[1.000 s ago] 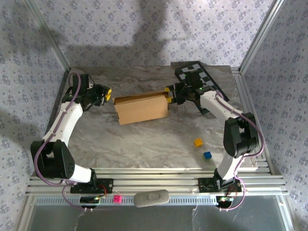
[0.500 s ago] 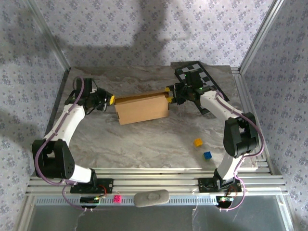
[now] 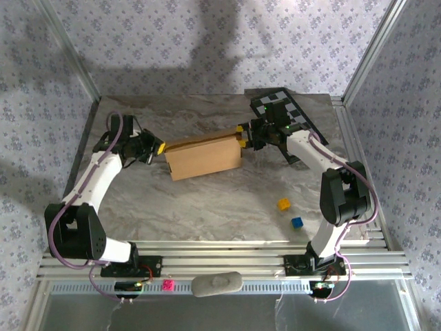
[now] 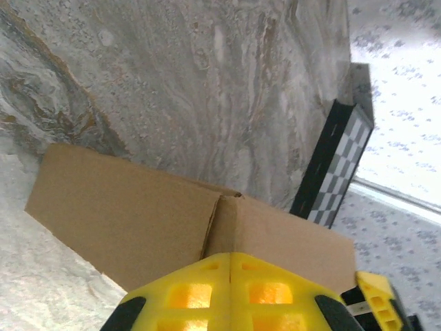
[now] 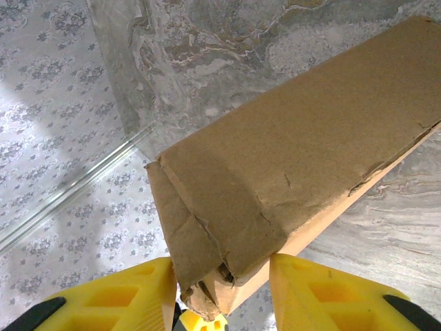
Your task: Fold the paper box
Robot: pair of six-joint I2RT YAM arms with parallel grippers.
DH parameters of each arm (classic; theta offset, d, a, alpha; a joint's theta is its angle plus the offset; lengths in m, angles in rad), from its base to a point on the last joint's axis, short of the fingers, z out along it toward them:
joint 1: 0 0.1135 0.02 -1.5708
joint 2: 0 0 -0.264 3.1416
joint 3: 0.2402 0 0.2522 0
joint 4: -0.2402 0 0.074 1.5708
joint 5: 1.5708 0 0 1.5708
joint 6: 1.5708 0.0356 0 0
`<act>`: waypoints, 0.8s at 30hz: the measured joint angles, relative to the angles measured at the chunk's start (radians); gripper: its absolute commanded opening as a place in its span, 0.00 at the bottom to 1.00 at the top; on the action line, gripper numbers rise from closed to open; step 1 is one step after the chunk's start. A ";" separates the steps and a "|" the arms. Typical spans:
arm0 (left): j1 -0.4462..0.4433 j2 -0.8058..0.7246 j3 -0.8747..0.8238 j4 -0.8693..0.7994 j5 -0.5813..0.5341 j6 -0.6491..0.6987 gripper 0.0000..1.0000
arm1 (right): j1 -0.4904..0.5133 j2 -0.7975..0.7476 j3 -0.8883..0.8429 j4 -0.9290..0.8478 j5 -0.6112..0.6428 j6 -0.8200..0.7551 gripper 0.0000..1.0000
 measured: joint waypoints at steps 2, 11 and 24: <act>-0.004 0.000 0.009 -0.030 -0.010 0.032 0.00 | 0.000 0.000 -0.003 -0.004 0.000 0.000 0.40; -0.014 -0.038 0.083 -0.231 -0.137 0.141 0.41 | 0.000 -0.006 -0.013 -0.013 0.000 -0.010 0.40; -0.057 -0.018 0.075 -0.175 -0.080 0.071 0.44 | 0.000 -0.009 -0.015 -0.019 0.000 -0.011 0.39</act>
